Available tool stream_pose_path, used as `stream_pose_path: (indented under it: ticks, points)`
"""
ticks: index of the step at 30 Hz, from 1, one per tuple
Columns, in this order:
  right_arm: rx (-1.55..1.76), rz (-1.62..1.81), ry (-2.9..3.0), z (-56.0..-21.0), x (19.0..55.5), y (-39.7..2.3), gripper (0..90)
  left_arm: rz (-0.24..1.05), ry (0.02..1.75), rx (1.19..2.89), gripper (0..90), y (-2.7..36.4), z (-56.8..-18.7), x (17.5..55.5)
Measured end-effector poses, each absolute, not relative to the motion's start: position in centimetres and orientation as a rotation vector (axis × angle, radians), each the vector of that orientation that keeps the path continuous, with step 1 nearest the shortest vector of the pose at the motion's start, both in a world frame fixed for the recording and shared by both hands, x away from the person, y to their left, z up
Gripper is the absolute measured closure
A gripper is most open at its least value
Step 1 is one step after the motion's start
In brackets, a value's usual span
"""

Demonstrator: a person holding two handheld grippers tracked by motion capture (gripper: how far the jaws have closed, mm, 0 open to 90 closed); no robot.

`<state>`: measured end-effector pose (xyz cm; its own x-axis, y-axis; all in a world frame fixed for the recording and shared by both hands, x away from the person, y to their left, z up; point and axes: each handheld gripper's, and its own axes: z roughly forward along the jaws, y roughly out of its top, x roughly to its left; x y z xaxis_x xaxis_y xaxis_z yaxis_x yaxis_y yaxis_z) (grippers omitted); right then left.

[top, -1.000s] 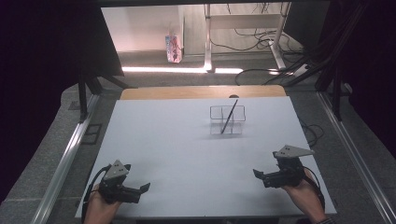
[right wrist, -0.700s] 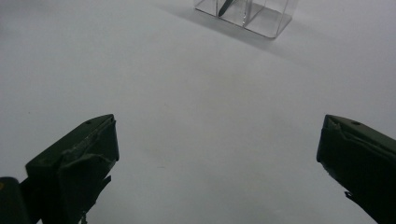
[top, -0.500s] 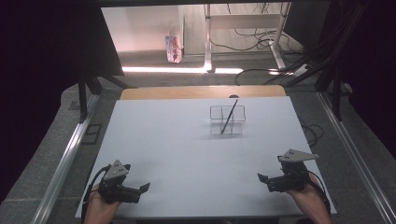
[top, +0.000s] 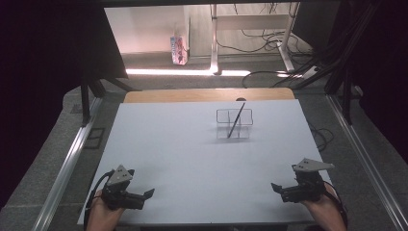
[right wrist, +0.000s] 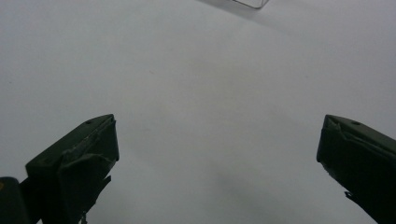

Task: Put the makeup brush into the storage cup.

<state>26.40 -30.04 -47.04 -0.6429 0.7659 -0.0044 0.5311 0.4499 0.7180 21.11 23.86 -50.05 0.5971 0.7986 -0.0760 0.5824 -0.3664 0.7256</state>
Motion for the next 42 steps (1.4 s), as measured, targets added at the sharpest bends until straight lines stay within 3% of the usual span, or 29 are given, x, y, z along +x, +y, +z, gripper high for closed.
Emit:
stream_pose_path:
  ticks: [42]
  points:
    - [1.216,0.903,2.343,-48.1,25.3,-33.3,0.0,0.378,1.098,2.099,0.1,23.8,-50.1,21.2]
